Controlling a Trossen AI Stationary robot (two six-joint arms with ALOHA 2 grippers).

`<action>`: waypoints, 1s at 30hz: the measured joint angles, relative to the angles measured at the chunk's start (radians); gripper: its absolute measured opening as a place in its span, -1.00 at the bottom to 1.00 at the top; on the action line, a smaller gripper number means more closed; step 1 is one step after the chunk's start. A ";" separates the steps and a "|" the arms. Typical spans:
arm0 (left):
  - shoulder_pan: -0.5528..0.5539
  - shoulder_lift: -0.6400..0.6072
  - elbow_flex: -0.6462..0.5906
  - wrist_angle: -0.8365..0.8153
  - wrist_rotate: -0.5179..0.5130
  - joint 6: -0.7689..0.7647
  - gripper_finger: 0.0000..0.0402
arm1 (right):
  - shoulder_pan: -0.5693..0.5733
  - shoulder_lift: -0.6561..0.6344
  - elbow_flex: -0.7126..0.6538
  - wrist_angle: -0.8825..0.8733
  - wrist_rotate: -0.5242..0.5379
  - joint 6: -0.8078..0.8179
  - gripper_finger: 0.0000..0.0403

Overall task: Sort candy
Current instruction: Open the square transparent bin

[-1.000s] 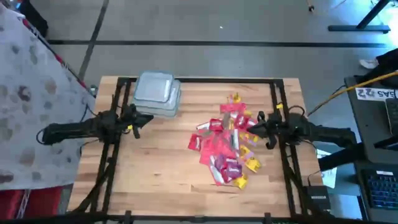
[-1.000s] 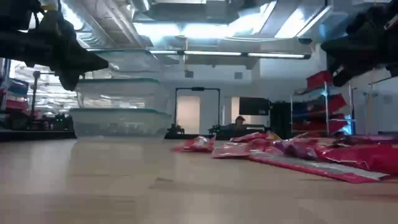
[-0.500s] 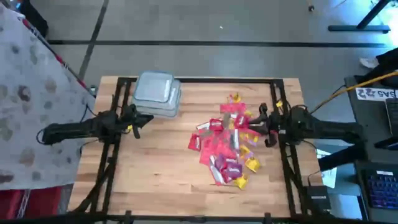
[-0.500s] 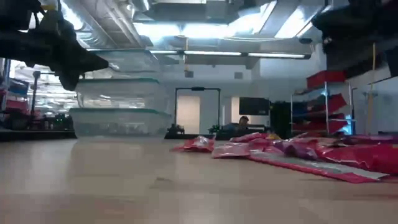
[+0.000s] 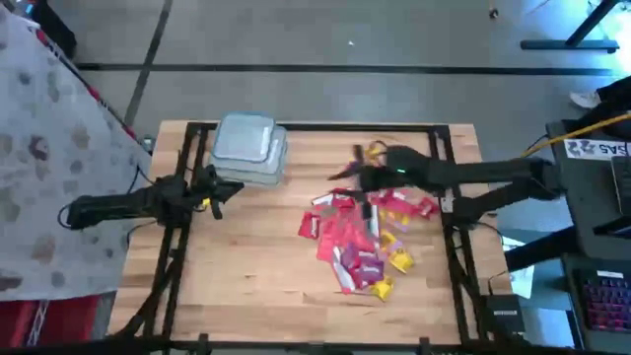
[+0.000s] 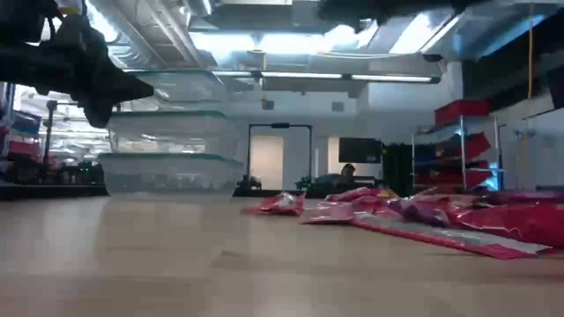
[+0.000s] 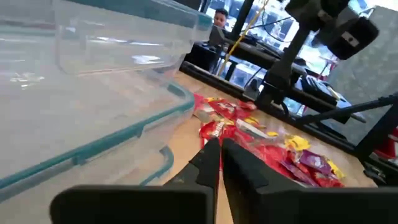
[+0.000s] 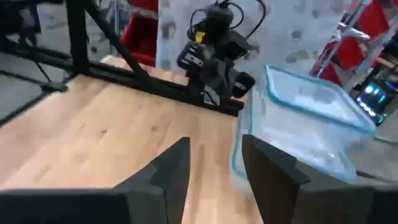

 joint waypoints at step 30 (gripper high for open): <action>0.000 0.000 0.000 0.000 0.000 0.000 -1.00 | -0.152 0.673 0.883 -0.473 -0.024 -0.449 0.29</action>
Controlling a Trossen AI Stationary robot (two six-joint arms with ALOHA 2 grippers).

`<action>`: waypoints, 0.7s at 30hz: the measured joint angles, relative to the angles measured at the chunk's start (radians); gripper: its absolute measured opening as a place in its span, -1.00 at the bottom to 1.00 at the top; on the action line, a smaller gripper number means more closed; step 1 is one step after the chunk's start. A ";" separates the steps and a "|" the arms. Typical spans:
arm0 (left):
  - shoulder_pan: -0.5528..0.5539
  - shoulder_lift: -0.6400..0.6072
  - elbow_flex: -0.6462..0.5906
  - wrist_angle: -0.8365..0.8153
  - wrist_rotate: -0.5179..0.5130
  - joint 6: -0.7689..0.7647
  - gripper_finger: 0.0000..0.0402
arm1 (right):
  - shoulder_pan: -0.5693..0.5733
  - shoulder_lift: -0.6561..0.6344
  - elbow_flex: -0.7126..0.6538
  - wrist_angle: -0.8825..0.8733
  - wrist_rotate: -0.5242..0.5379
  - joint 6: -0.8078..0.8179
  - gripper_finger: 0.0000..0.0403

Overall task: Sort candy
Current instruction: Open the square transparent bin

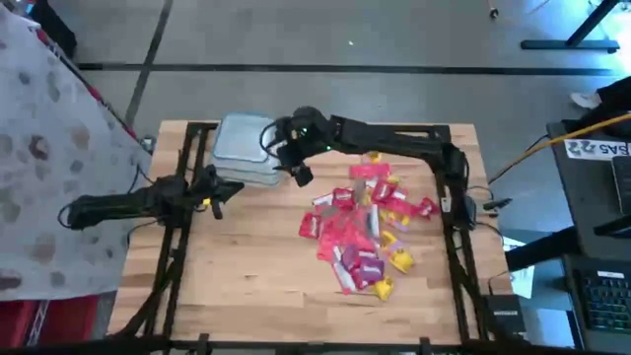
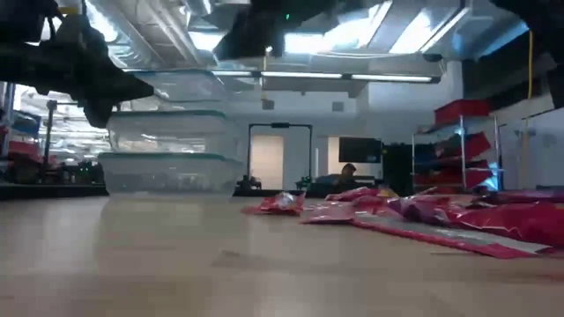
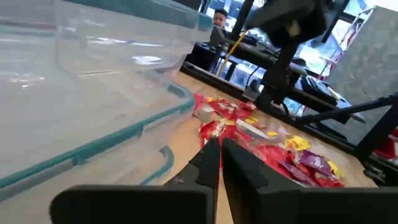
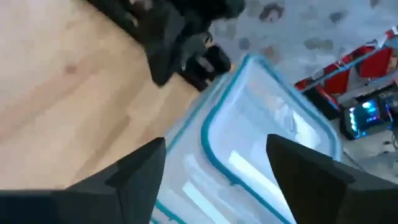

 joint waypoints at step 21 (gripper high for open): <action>0.000 0.000 0.000 0.000 0.000 0.000 -1.00 | -0.004 0.074 0.001 0.081 -0.019 -0.094 0.02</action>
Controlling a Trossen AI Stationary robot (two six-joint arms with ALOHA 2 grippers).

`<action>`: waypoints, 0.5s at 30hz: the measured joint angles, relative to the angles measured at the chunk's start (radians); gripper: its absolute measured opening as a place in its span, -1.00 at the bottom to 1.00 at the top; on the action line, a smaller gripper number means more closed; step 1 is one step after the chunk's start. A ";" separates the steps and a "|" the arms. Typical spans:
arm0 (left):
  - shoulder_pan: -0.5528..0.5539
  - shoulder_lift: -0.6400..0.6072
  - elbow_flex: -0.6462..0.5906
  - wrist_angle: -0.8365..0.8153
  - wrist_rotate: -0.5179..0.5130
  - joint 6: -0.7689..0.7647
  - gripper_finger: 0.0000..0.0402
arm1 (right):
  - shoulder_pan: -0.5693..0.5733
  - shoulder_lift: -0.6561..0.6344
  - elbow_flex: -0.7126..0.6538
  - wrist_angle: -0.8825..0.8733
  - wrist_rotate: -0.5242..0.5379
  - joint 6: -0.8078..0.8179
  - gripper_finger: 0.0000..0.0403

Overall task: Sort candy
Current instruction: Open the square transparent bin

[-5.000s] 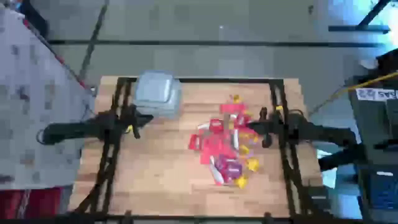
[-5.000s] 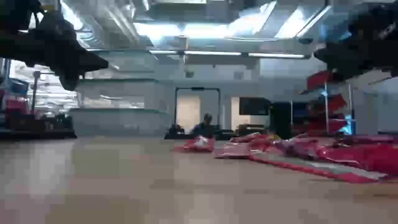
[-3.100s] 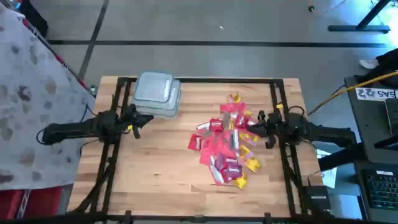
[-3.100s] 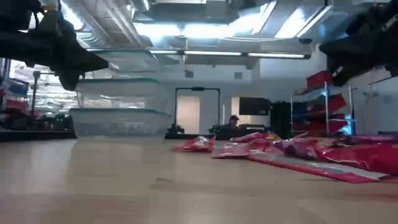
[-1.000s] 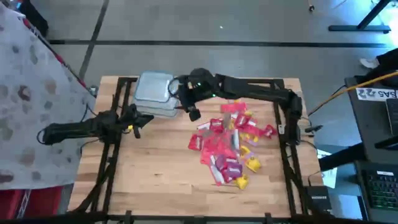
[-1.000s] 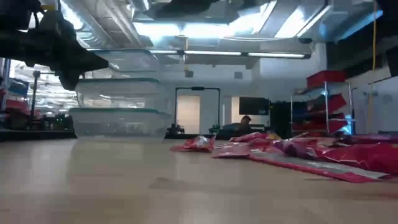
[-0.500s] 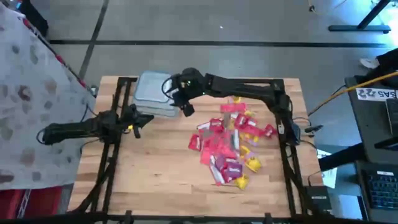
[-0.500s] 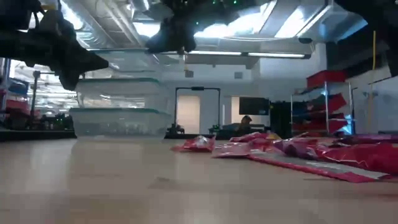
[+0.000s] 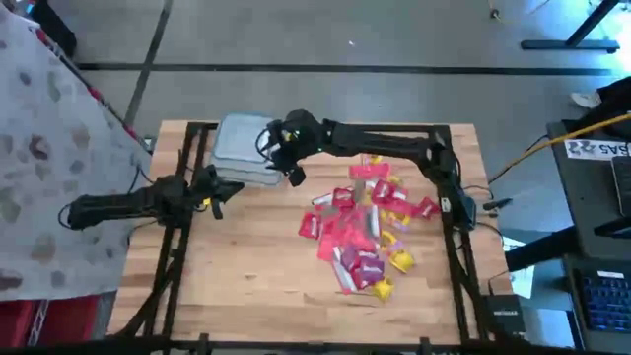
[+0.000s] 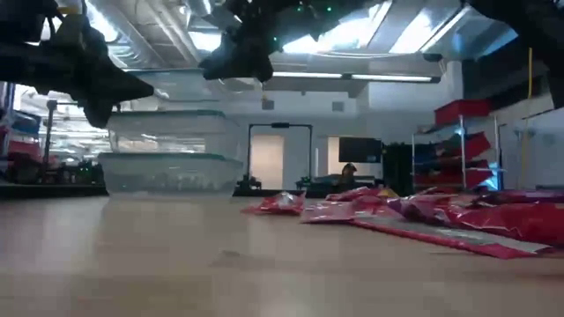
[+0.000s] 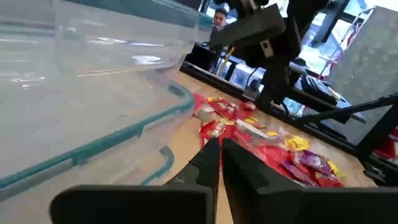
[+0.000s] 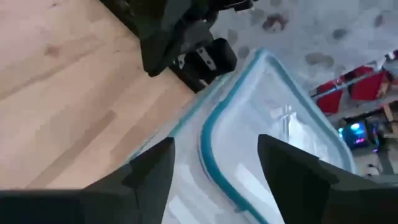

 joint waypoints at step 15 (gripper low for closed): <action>0.000 0.000 0.000 0.000 0.000 0.000 -1.00 | 0.014 0.023 0.002 0.050 0.120 -0.031 -0.44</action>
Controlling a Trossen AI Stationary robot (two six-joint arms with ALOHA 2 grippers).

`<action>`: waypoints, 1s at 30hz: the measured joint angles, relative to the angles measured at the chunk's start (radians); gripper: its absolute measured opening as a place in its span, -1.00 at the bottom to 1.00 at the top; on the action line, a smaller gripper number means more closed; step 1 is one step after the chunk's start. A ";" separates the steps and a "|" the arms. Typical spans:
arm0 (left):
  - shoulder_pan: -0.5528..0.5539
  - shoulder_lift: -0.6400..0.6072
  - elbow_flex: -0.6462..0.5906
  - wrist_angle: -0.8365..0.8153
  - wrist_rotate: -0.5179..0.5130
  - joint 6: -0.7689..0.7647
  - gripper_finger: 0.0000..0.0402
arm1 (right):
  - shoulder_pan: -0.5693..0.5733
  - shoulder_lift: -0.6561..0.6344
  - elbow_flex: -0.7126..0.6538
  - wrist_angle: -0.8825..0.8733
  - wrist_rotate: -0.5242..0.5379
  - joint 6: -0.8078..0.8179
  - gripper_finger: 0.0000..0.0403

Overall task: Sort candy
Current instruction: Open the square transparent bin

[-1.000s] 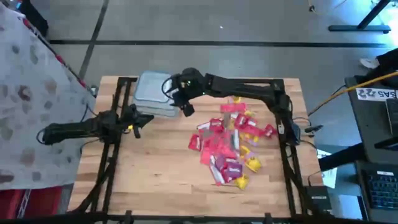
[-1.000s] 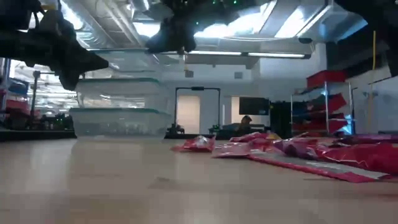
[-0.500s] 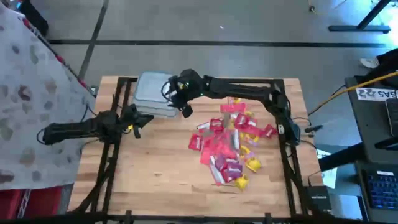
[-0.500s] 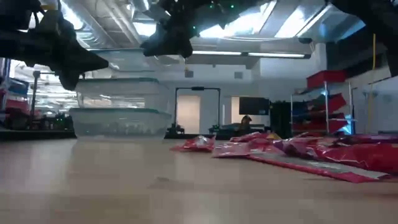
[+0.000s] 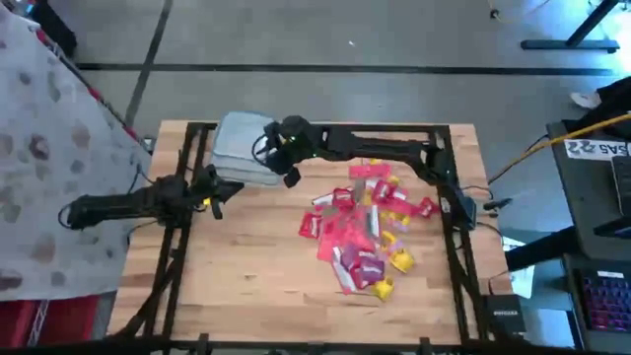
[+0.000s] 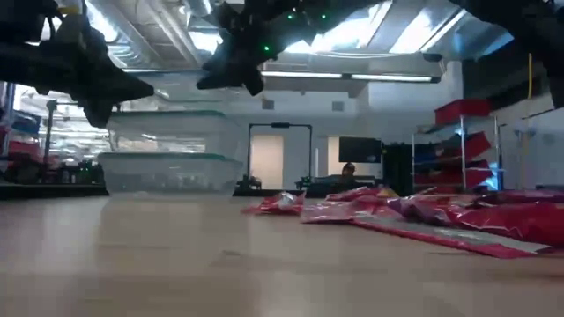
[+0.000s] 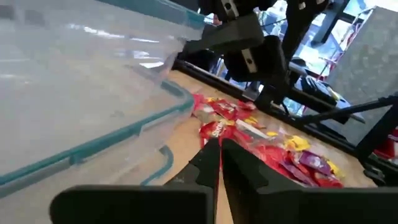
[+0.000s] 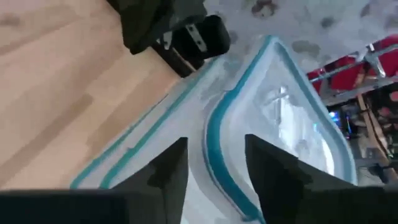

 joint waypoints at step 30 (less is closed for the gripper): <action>0.000 0.000 0.000 0.000 0.000 0.000 -1.00 | 0.095 0.008 0.204 -0.130 0.159 -0.042 -0.71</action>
